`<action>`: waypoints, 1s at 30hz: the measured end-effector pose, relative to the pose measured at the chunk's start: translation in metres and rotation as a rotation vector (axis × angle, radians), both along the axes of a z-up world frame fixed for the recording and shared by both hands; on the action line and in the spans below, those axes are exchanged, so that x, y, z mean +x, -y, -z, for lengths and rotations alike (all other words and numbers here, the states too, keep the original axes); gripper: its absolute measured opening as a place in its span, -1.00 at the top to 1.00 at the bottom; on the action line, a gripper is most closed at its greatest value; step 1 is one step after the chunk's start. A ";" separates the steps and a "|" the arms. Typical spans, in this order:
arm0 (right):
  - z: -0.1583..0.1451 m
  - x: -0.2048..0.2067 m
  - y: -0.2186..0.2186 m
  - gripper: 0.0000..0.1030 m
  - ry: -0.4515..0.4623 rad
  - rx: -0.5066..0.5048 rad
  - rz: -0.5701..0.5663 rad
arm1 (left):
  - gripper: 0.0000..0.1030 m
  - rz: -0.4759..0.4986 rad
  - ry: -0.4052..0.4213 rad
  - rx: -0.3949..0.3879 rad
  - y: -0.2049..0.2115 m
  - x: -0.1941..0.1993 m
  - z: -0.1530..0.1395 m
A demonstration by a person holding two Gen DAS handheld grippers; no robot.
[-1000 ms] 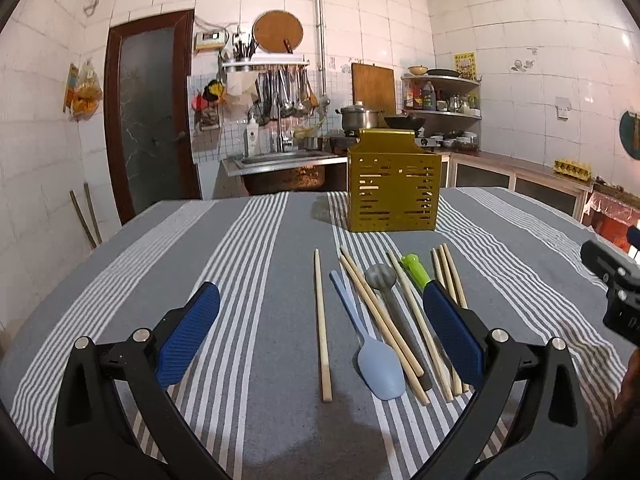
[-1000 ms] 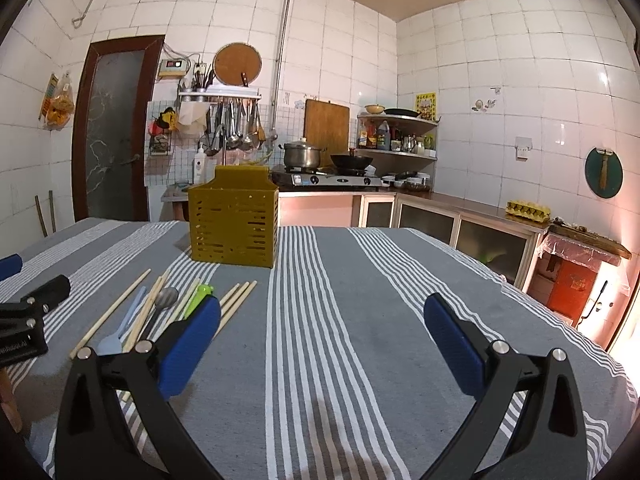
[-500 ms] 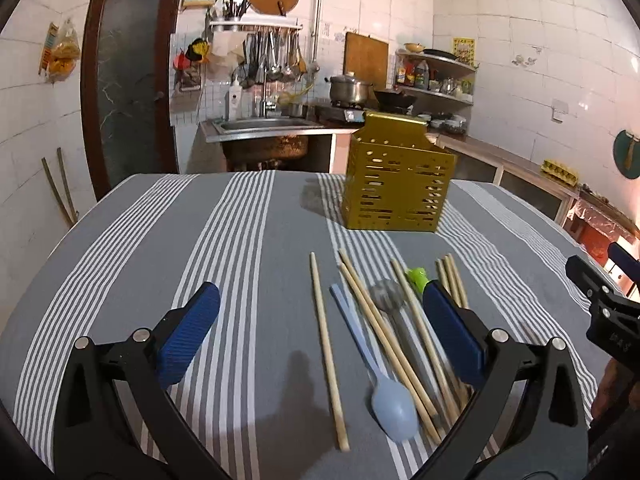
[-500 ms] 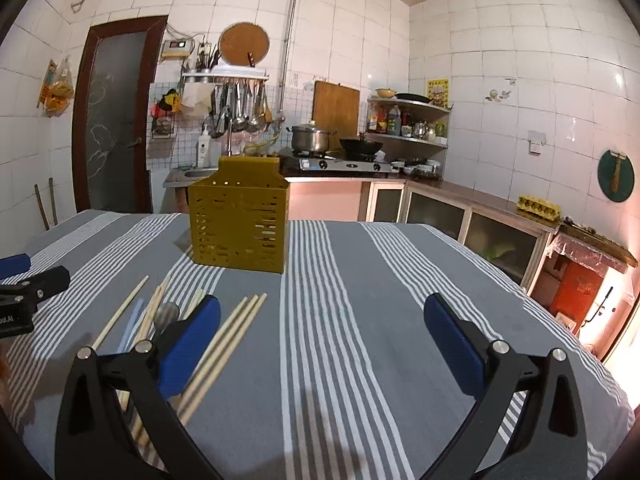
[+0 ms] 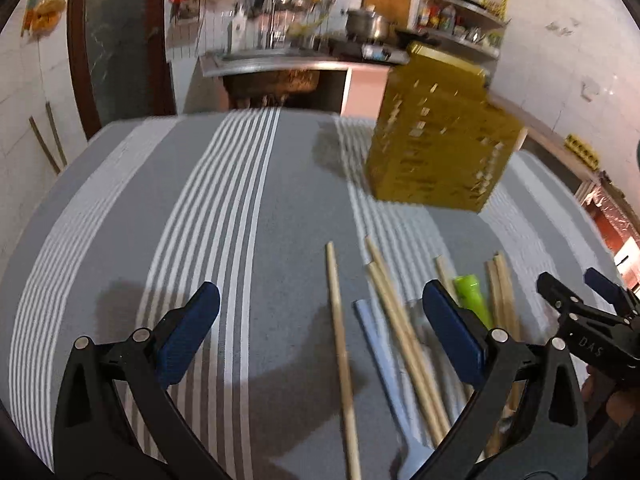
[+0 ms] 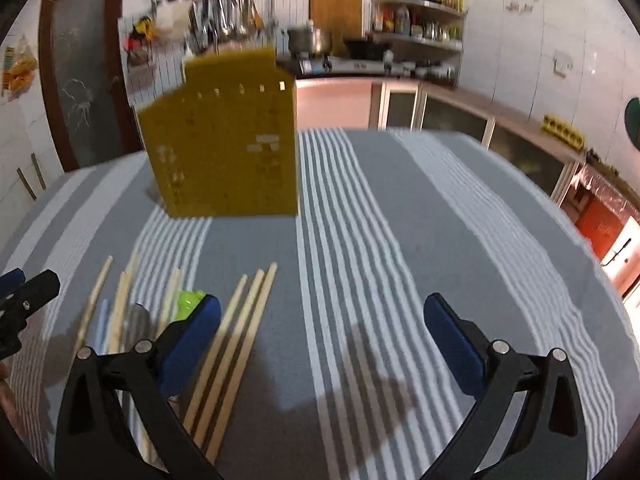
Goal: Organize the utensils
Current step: 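Grasp a wooden chopstick with the left tool while the right tool grasps another chopstick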
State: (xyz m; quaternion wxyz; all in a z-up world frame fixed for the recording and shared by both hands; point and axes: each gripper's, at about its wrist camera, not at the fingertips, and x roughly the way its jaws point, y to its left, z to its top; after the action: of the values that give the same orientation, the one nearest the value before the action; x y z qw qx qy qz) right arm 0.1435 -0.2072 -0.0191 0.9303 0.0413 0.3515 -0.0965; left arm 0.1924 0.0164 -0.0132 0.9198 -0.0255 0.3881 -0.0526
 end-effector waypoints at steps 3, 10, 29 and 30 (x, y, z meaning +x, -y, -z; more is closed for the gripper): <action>0.013 0.002 0.001 -0.93 -0.026 -0.015 0.024 | -0.77 -0.006 -0.051 -0.009 -0.003 0.009 0.017; 0.022 0.008 -0.001 -0.92 -0.073 -0.014 0.018 | -0.72 -0.010 -0.084 0.010 -0.003 0.017 0.031; 0.028 0.023 -0.010 -0.51 -0.157 0.039 0.004 | -0.21 0.007 -0.115 0.002 -0.005 0.026 0.036; 0.028 0.024 -0.012 -0.44 -0.157 0.041 0.003 | -0.13 0.011 -0.117 -0.003 -0.006 0.026 0.035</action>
State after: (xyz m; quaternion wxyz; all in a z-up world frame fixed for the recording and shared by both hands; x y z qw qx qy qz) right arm 0.1678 -0.1957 -0.0471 0.8986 0.0531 0.4254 -0.0935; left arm 0.2183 0.0222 -0.0487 0.8951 -0.0277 0.4414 -0.0567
